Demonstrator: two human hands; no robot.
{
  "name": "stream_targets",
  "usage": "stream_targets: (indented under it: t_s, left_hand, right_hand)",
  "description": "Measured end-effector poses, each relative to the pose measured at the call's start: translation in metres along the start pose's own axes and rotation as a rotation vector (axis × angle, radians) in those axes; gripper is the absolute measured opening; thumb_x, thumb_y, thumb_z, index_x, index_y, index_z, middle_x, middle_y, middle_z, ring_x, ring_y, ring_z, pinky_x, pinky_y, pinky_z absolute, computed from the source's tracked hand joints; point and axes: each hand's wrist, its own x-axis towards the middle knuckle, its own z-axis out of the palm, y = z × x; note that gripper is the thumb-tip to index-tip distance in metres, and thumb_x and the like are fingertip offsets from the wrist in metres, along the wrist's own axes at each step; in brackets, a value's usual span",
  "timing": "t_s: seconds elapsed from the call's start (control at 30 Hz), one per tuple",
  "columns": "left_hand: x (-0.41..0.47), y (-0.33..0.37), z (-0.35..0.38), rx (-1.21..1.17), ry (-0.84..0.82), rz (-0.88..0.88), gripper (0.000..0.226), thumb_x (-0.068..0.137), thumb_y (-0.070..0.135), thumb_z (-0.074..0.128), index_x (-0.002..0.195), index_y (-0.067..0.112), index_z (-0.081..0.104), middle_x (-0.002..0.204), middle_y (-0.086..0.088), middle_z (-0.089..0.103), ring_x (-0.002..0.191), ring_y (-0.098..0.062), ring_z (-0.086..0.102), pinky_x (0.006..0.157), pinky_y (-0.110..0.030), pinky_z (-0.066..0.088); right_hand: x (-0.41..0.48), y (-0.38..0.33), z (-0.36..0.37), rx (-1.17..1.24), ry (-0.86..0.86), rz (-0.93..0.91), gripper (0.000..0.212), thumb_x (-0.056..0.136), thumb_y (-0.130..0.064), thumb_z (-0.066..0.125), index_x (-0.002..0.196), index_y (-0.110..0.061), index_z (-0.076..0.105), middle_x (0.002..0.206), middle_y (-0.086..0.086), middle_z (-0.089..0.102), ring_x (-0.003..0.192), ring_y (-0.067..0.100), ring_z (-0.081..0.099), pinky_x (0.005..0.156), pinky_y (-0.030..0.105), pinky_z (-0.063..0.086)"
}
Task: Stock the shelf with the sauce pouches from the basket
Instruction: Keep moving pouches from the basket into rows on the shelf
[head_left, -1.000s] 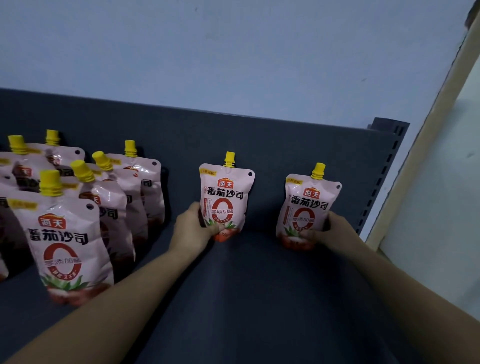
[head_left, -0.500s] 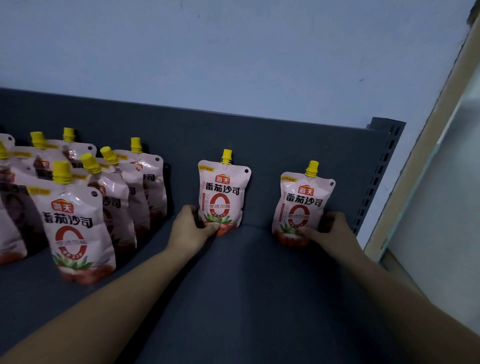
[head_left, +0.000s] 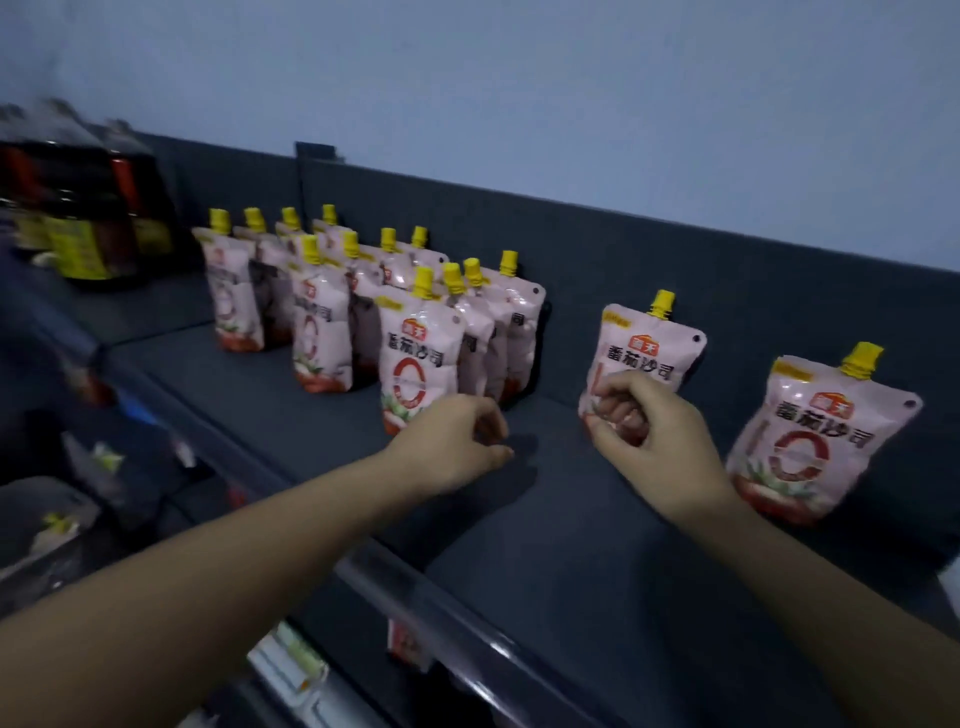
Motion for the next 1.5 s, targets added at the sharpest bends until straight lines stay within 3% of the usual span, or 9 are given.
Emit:
stream_targets:
  t_s: [0.17, 0.27, 0.33, 0.63, 0.8, 0.93, 1.07, 1.23, 1.5]
  left_hand:
    - [-0.06, -0.055, -0.092, 0.209, 0.137, -0.088, 0.01, 0.08, 0.028, 0.067, 0.084, 0.019, 0.066, 0.082, 0.004, 0.066, 0.082, -0.014, 0.063, 0.076, -0.033, 0.053]
    - [-0.105, -0.104, -0.146, 0.293, 0.278, -0.211, 0.022, 0.079, 0.027, 0.066, 0.098, 0.015, 0.064, 0.1, -0.002, 0.068, 0.097, -0.02, 0.062, 0.086, -0.036, 0.05]
    - [-0.139, -0.141, -0.178, 0.356, 0.345, -0.322, 0.034, 0.08, 0.026, 0.066, 0.109, 0.01, 0.061, 0.113, -0.006, 0.064, 0.107, -0.023, 0.058, 0.091, -0.035, 0.047]
    - [-0.295, -0.282, -0.287, 0.409, 0.271, -0.86, 0.06, 0.084, 0.031, 0.062, 0.134, 0.004, 0.042, 0.139, -0.013, 0.046, 0.127, -0.028, 0.044, 0.101, -0.038, 0.041]
    - [-0.348, -0.338, -0.315, 0.355, 0.241, -0.987, 0.061, 0.088, 0.036, 0.059, 0.139, 0.01, 0.037, 0.14, -0.01, 0.044, 0.122, -0.027, 0.047, 0.099, -0.04, 0.045]
    - [-0.36, -0.376, -0.326, 0.317, 0.281, -1.046, 0.035, 0.09, 0.029, 0.055, 0.119, 0.01, 0.048, 0.121, -0.01, 0.052, 0.109, -0.026, 0.052, 0.086, -0.033, 0.043]
    - [-0.348, -0.418, -0.335, 0.284, 0.295, -1.087, 0.047, 0.091, 0.027, 0.055, 0.131, 0.005, 0.044, 0.133, -0.013, 0.051, 0.12, -0.03, 0.05, 0.098, -0.041, 0.045]
    - [-0.318, -0.488, -0.358, 0.284, 0.286, -1.18, 0.051, 0.09, 0.029, 0.055, 0.133, 0.005, 0.042, 0.136, -0.014, 0.049, 0.124, -0.03, 0.046, 0.1, -0.042, 0.043]
    - [-0.274, -0.587, -0.379, 0.213, 0.312, -1.242, 0.046, 0.087, 0.031, 0.057, 0.124, 0.005, 0.049, 0.127, -0.012, 0.056, 0.114, -0.03, 0.053, 0.094, -0.041, 0.046]
  right_hand:
    - [0.024, -0.079, 0.069, -0.017, -0.188, -0.245, 0.024, 0.079, -0.006, 0.066, 0.102, -0.014, 0.065, 0.09, -0.005, 0.063, 0.083, 0.01, 0.059, 0.073, 0.009, 0.042]
    - [0.038, -0.128, 0.118, -0.005, -0.29, -0.323, 0.026, 0.081, -0.009, 0.066, 0.107, -0.014, 0.065, 0.095, -0.007, 0.063, 0.088, 0.008, 0.058, 0.076, 0.005, 0.04]
    - [0.047, -0.162, 0.158, 0.005, -0.36, -0.374, 0.029, 0.082, -0.013, 0.065, 0.111, -0.014, 0.064, 0.101, -0.005, 0.064, 0.092, 0.008, 0.059, 0.083, 0.015, 0.046]
    - [0.053, -0.312, 0.351, -0.082, -0.684, -0.477, 0.042, 0.086, -0.023, 0.06, 0.126, -0.013, 0.053, 0.128, 0.003, 0.054, 0.115, 0.02, 0.053, 0.095, 0.033, 0.044]
    - [0.043, -0.361, 0.436, -0.09, -0.799, -0.498, 0.034, 0.084, -0.02, 0.059, 0.115, -0.006, 0.059, 0.118, 0.011, 0.058, 0.11, 0.026, 0.055, 0.093, 0.036, 0.042]
    - [0.05, -0.383, 0.495, -0.056, -0.86, -0.523, 0.028, 0.083, -0.018, 0.06, 0.107, -0.003, 0.063, 0.106, 0.011, 0.061, 0.101, 0.026, 0.058, 0.084, 0.036, 0.046]
    - [0.074, -0.395, 0.56, -0.049, -0.934, -0.562, 0.034, 0.083, -0.021, 0.061, 0.115, -0.009, 0.061, 0.113, 0.009, 0.06, 0.108, 0.023, 0.055, 0.082, 0.028, 0.042]
    - [0.114, -0.396, 0.647, -0.078, -1.015, -0.586, 0.04, 0.083, -0.025, 0.058, 0.121, -0.013, 0.056, 0.122, 0.009, 0.058, 0.122, 0.034, 0.045, 0.097, 0.038, 0.041]
    - [0.167, -0.388, 0.745, -0.155, -1.096, -0.627, 0.036, 0.082, -0.027, 0.058, 0.116, -0.014, 0.058, 0.107, 0.006, 0.053, 0.112, 0.032, 0.046, 0.093, 0.042, 0.043]
